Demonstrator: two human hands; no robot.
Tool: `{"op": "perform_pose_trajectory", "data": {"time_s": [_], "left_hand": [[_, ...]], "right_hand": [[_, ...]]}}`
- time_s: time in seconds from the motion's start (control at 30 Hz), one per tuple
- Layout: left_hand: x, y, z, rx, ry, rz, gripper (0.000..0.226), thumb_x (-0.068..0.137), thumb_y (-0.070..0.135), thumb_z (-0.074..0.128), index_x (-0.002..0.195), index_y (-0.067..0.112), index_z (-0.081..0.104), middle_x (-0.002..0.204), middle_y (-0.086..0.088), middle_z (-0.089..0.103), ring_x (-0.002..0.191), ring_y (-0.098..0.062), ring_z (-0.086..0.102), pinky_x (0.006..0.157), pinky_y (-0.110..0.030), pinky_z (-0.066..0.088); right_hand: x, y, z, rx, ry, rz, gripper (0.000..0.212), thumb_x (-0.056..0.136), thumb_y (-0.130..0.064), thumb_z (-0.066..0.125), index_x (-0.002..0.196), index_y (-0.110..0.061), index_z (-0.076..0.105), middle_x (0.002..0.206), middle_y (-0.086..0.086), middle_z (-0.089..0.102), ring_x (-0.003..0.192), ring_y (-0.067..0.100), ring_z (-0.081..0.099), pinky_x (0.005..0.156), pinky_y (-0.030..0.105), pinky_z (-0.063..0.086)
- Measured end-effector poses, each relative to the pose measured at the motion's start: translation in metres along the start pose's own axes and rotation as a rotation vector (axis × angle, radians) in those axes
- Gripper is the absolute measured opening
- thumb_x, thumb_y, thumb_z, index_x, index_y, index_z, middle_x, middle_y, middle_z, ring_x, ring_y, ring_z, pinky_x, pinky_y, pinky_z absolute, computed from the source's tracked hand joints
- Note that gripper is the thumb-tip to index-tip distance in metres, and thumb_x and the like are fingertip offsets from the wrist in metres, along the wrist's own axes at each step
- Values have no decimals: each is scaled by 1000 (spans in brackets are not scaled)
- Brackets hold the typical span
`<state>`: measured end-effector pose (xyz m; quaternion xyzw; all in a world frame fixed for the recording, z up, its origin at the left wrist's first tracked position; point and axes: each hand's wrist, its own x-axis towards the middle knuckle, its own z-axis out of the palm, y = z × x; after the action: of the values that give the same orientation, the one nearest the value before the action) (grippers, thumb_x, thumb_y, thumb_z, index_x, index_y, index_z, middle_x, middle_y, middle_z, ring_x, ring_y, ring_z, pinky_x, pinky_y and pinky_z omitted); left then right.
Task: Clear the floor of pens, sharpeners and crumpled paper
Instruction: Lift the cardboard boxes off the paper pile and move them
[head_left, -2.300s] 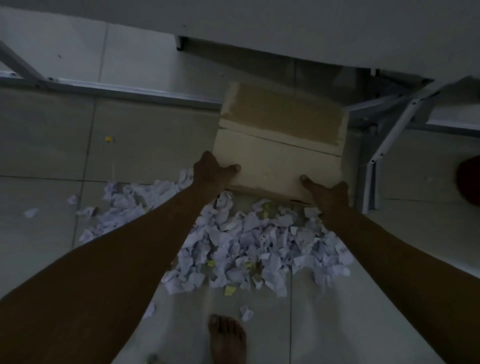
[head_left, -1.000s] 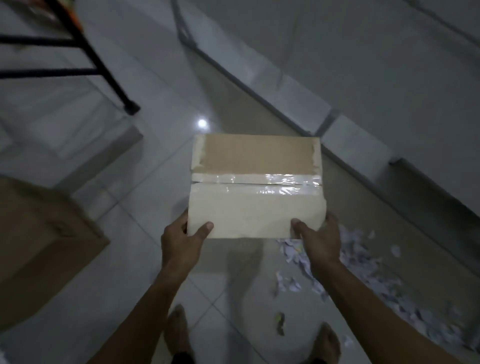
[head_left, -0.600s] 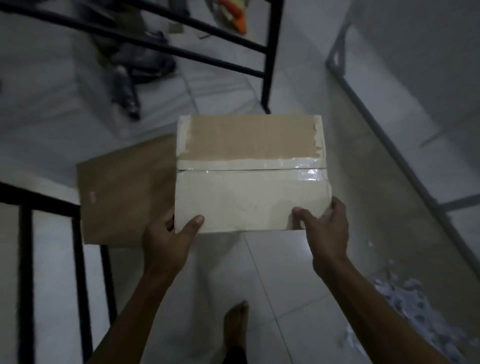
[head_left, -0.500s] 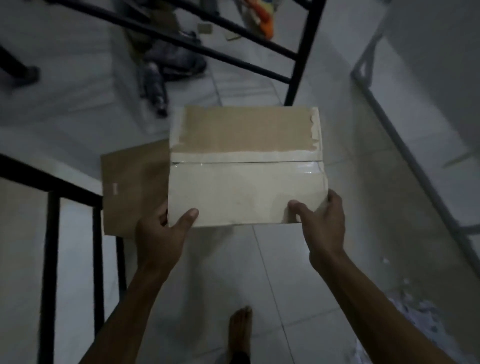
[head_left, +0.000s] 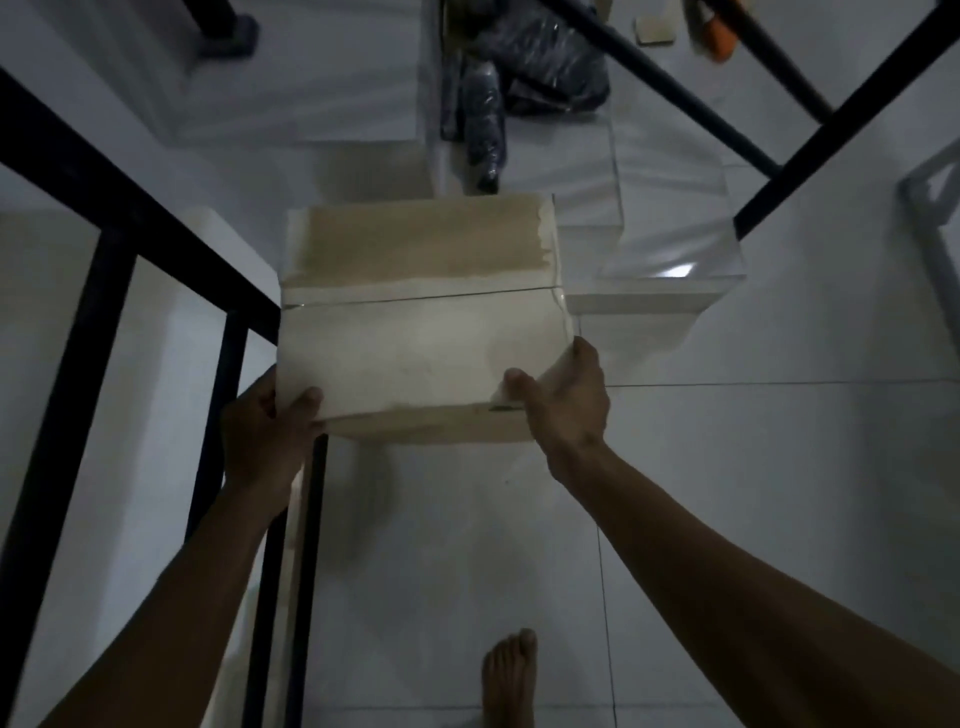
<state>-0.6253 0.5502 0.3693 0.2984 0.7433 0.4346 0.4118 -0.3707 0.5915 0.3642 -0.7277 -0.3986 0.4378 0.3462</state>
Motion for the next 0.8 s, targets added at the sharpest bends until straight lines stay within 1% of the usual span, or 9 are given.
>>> {"op": "perform_pose_trajectory", "data": {"time_s": [0.03, 0.1, 0.17, 0.27, 0.43, 0.6, 0.7, 0.73, 0.8], "left_hand": [[9, -2, -3, -15, 25, -17, 45, 91, 2, 59, 134, 14, 52, 114, -3, 60, 100, -22, 61, 74, -29, 59], [27, -8, -8, -5, 52, -37, 46, 91, 0, 57, 135, 12, 51, 120, -7, 58, 105, -25, 58, 82, -37, 56], [43, -13, -10, 43, 71, -19, 44, 90, 1, 57, 131, 14, 56, 116, -6, 60, 106, -27, 59, 90, -46, 53], [64, -15, -13, 102, 119, 30, 43, 83, 9, 60, 125, 19, 60, 111, -4, 62, 105, -29, 60, 88, -53, 53], [92, -20, -12, 112, 149, 80, 46, 83, 11, 62, 128, 17, 56, 119, -2, 60, 112, -31, 57, 89, -54, 53], [110, -21, -10, 196, 169, 127, 46, 89, 14, 60, 133, 22, 50, 131, -3, 55, 121, -32, 52, 92, -56, 50], [111, -19, -7, 319, 195, 146, 46, 90, 18, 58, 135, 18, 49, 133, -9, 55, 121, -34, 52, 97, -52, 49], [108, -17, -5, 383, 216, 165, 46, 91, 18, 58, 136, 14, 49, 133, -12, 55, 121, -35, 52, 99, -50, 47], [101, -14, -4, 508, 280, 224, 43, 91, 22, 57, 130, 4, 54, 128, -19, 59, 116, -38, 55, 95, -46, 49]], "right_hand": [[5, -1, 12, -27, -14, -4, 67, 73, -31, 79, 128, -18, 43, 117, -1, 49, 106, 18, 50, 78, 28, 49], [15, -2, 32, -55, -20, 4, 71, 73, -32, 79, 132, -18, 42, 121, 1, 49, 109, 19, 49, 85, 33, 51], [21, -1, 45, -67, -31, 10, 72, 73, -31, 78, 133, -19, 40, 121, -1, 48, 110, 20, 49, 89, 36, 52], [28, 1, 62, -76, -48, -2, 71, 74, -32, 78, 133, -21, 40, 121, -2, 46, 109, 18, 49, 90, 36, 52], [41, -6, 73, -58, -60, -44, 63, 79, -30, 76, 132, -21, 43, 127, 0, 48, 109, 14, 47, 87, 25, 47], [49, -13, 81, -46, -65, -54, 64, 79, -31, 77, 133, -23, 44, 125, 0, 49, 108, 12, 43, 94, 36, 50], [48, -15, 79, -57, -106, -44, 69, 79, -32, 77, 137, -23, 40, 129, -1, 49, 113, 15, 44, 97, 37, 49], [47, -16, 76, -57, -122, -47, 70, 79, -32, 77, 138, -23, 40, 129, -3, 49, 116, 16, 46, 96, 35, 49], [41, -16, 66, -51, -148, -59, 70, 80, -31, 76, 138, -21, 39, 123, -9, 49, 118, 15, 49, 87, 21, 48]]}}
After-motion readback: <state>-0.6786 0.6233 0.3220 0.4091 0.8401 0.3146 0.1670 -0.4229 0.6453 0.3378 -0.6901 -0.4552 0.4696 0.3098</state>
